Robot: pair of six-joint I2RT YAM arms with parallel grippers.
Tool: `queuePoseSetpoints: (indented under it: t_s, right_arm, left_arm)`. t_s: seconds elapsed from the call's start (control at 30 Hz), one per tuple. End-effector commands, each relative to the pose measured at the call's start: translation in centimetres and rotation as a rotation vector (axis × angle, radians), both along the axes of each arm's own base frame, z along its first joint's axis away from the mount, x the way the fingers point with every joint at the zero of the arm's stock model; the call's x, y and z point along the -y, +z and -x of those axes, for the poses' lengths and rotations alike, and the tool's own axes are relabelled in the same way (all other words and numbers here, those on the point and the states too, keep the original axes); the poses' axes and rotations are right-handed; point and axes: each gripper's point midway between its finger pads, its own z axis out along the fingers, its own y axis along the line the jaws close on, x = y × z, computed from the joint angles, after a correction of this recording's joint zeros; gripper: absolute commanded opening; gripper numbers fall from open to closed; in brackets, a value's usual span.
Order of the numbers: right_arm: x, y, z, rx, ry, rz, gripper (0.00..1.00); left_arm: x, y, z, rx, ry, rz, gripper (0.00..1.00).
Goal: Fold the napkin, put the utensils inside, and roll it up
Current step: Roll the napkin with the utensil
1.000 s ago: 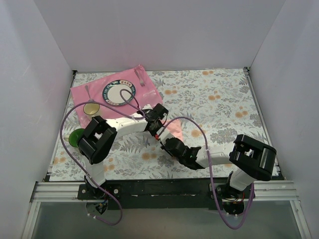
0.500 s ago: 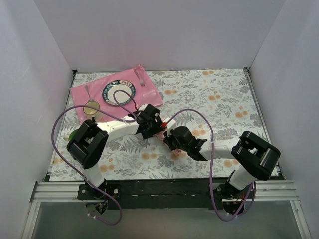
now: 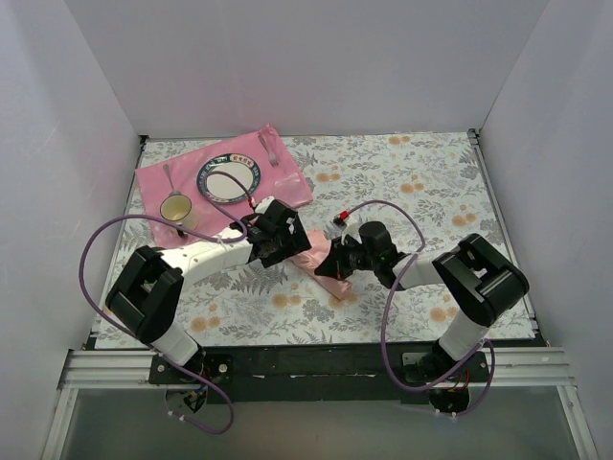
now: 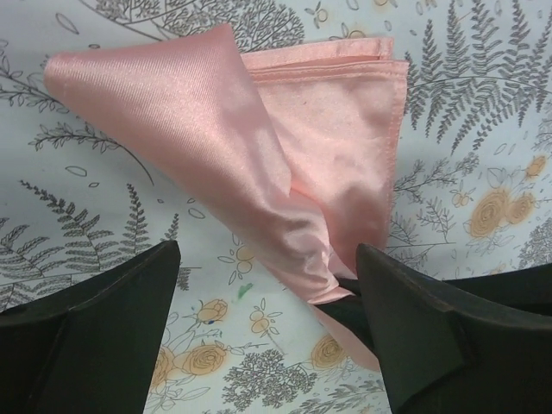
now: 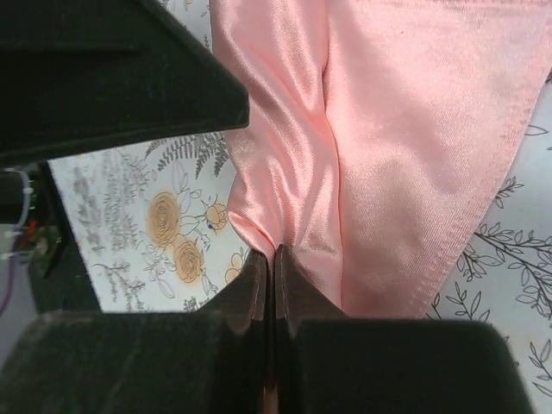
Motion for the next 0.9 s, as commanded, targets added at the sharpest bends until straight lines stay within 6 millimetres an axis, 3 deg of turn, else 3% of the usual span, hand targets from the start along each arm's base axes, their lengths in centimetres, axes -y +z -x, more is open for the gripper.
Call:
queuePoseSetpoints:
  t_s: [0.0, 0.17, 0.3, 0.47, 0.73, 0.87]
  right_arm:
    - [1.0, -2.5, 3.6, -0.347, 0.046, -0.042, 0.01]
    - [1.4, -2.7, 3.5, -0.461, 0.035, -0.142, 0.01]
    - [2.3, -2.8, 3.2, -0.503, 0.020, -0.156, 0.01]
    - [3.0, -3.1, 3.2, -0.494, 0.029, -0.125, 0.01]
    - [3.9, -3.2, 3.8, -0.482, 0.053, -0.085, 0.01]
    - [4.2, -3.0, 3.6, -0.445, 0.045, -0.061, 0.01]
  left_arm:
    - [-0.8, -1.0, 1.5, -0.065, 0.031, -0.041, 0.83]
    - [-0.8, -3.0, 0.7, -0.093, 0.048, -0.115, 0.82]
    - [-2.5, -3.7, -0.6, -0.043, 0.096, -0.216, 0.82]
    - [-3.1, -4.1, -1.5, -0.032, 0.110, -0.226, 0.77]
    - [-4.8, -6.0, -1.4, -0.062, 0.125, -0.241, 0.57]
    - [-6.2, -6.1, -1.6, -0.062, 0.142, -0.251, 0.56]
